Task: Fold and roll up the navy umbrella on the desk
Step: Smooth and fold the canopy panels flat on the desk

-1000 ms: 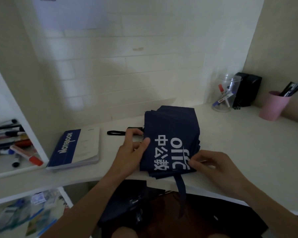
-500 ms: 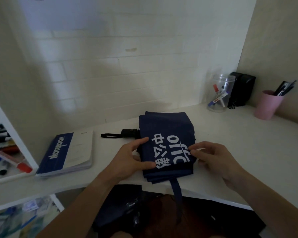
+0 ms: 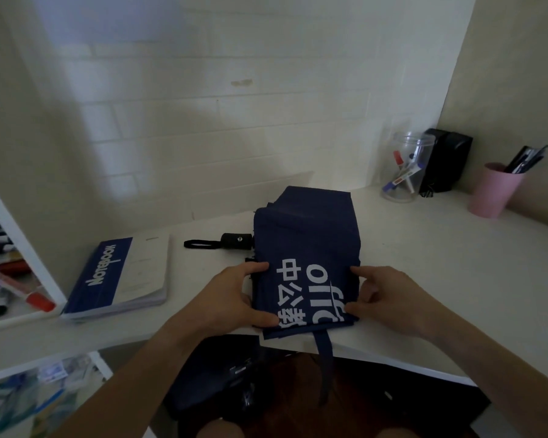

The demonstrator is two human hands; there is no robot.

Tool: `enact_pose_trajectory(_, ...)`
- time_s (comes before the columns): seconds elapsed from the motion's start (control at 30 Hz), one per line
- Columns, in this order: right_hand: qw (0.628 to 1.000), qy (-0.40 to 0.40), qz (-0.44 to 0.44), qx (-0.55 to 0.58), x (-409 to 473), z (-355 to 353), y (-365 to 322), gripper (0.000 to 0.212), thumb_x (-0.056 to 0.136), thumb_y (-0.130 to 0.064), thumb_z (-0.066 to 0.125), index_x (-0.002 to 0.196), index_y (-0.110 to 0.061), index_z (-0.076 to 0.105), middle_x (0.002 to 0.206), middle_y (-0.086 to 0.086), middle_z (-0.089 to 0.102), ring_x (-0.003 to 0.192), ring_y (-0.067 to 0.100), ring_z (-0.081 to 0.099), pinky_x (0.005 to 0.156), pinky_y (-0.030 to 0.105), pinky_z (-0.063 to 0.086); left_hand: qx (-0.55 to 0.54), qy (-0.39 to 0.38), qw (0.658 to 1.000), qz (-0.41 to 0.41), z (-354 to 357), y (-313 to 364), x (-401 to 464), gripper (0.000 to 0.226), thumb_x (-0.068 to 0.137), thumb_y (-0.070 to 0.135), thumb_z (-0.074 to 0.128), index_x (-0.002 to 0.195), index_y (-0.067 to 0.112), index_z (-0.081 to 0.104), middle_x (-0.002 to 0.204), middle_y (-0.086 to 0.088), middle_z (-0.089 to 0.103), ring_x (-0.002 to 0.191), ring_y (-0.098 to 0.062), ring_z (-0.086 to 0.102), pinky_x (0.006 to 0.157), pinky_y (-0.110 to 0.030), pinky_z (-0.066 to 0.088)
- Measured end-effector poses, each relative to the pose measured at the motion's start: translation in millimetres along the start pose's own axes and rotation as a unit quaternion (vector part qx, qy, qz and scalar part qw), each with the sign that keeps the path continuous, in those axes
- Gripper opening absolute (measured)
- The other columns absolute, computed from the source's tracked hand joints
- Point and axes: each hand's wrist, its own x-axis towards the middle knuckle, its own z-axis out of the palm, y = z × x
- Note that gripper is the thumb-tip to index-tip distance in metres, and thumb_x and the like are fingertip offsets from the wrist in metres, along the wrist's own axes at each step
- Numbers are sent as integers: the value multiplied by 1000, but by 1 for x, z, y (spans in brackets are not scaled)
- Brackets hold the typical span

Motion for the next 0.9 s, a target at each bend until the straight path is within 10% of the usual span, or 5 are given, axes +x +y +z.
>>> enact_pose_trajectory(0.17,993,-22,3,-116,0,-8,-12,72,84,-35,77,145,-13,46,96,-5,69,91,12,63,86,26,53,63,-9,998,-3,0,-4,2,114,60,38,97,155,31,35,150,6,47,114,-30,64,81,-21,52)
enact_pose_trajectory(0.33,951,169,-219,-138,4,2,-28,49,95,-37,61,143,-30,51,127,-8,54,116,11,49,104,28,44,79,-25,997,1,-1,-3,6,114,61,41,97,155,32,34,155,7,41,122,-32,60,90,-29,55)
enact_pose_trajectory(0.5,943,-53,-208,-256,16,26,-3,66,102,-59,25,158,-40,-4,168,-17,-11,153,2,-17,128,33,0,166,-18,986,5,-6,4,-6,112,62,58,90,155,32,34,160,8,37,134,-13,49,113,-34,42)
enact_pose_trajectory(0.73,929,-93,-207,-293,21,33,14,63,89,-73,1,145,-55,-21,162,-23,-26,147,-4,-29,126,30,-9,346,210,888,218,-4,11,-5,51,90,64,53,118,25,71,127,3,55,116,-11,48,98,-33,49)
enact_pose_trajectory(0.9,929,-96,-219,-281,18,30,16,63,96,-69,11,147,-52,-21,161,-25,-26,144,-9,-30,122,22,-13,421,-43,872,245,22,-10,5,58,106,57,21,161,40,8,170,15,2,155,0,-5,129,-36,8)
